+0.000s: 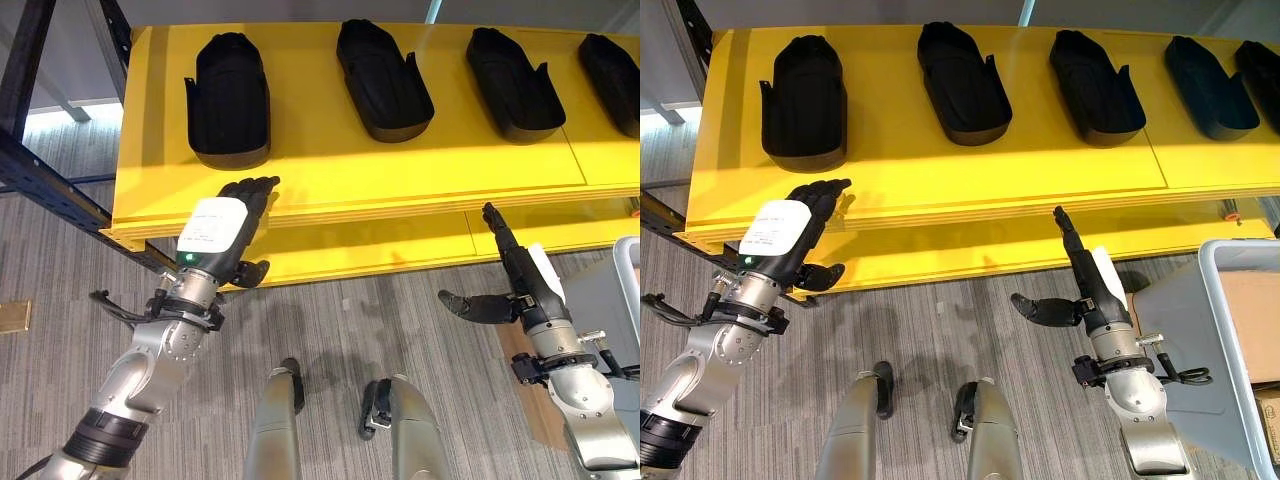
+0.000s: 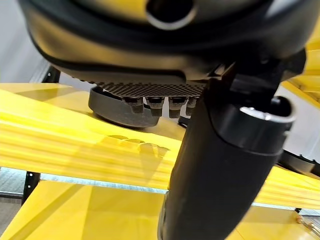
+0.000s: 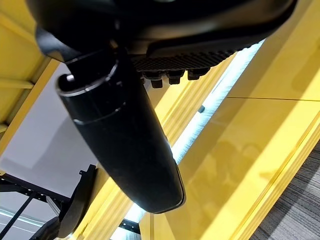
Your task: Move parts from the plastic box to the shelf.
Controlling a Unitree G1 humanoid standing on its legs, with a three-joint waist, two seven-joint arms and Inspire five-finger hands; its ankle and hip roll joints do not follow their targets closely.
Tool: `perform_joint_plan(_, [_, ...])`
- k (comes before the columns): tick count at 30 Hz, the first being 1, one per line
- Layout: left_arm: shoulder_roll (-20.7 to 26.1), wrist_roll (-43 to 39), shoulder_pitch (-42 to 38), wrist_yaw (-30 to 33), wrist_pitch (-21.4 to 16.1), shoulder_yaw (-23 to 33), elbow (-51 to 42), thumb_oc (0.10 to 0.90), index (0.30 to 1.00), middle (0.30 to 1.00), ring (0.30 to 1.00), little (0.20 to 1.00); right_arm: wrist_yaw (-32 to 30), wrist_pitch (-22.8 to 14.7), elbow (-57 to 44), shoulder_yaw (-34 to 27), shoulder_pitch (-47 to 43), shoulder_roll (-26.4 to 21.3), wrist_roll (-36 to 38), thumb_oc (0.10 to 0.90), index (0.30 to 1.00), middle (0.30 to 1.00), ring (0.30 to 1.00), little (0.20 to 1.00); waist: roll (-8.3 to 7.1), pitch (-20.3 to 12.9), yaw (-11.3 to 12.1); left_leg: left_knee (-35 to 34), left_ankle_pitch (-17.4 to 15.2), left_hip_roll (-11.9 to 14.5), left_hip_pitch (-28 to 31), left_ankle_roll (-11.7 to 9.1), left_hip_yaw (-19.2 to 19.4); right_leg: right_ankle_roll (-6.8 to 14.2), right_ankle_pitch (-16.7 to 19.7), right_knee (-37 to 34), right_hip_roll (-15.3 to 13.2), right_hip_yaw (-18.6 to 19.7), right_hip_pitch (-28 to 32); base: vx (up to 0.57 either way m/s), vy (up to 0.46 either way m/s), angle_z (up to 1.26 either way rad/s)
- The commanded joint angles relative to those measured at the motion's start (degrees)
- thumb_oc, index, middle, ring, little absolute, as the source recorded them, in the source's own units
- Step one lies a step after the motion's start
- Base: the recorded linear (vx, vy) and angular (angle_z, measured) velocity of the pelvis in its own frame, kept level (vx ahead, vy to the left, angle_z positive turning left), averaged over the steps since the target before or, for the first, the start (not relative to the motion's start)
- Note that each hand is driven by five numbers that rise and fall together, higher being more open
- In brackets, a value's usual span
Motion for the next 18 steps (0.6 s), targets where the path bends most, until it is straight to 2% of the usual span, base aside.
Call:
perform_joint_plan(1, [-1.1, 1.4, -7.9, 2.0, -2.8, 4.1, -2.1, 0.9, 1.0, 1.0, 1.0, 1.0, -2.0, -4.8, -6.3, -3.4, -2.9, -1.6, 0.7, 0.9, 1.0, 1.0, 1.0, 1.0, 0.59, -3.5, -0.4, -1.3, -4.5, 3.1, 2.5, -1.6, -3.2, 2.5, 3.5, -7.1, 0.6, 2.8, 1.1, 0.0, 0.0, 0.0])
perform_joint_plan(11, [-1.3, 2.4, -13.9, 3.7, -0.3, 2.5, 6.7, 0.9, 1.0, 1.0, 1.0, 1.0, -1.8, -4.6, -5.8, -3.0, -3.3, -1.8, 1.4, 0.9, 1.0, 1.0, 1.0, 1.0, 0.72, -3.7, -1.0, -0.9, -4.6, 3.2, 2.1, -1.6, -3.1, 2.5, 3.6, -7.0, 0.6, 2.9, 0.6, 0.0, 0.0, 0.0])
perform_joint_plan(18, [0.9, 3.2, -20.1, 5.2, 2.7, 2.6, 13.2, 0.9, 1.0, 1.0, 1.0, 1.0, -1.0, -4.1, -5.5, -2.8, -3.1, -2.5, 2.3, 0.9, 1.0, 1.0, 1.0, 1.0, 1.04, -4.3, -1.8, -0.6, -4.8, 3.5, 1.8, -1.8, -2.9, 2.5, 3.4, -6.9, 0.7, 3.2, 0.2, 0.01, 0.007, -0.01])
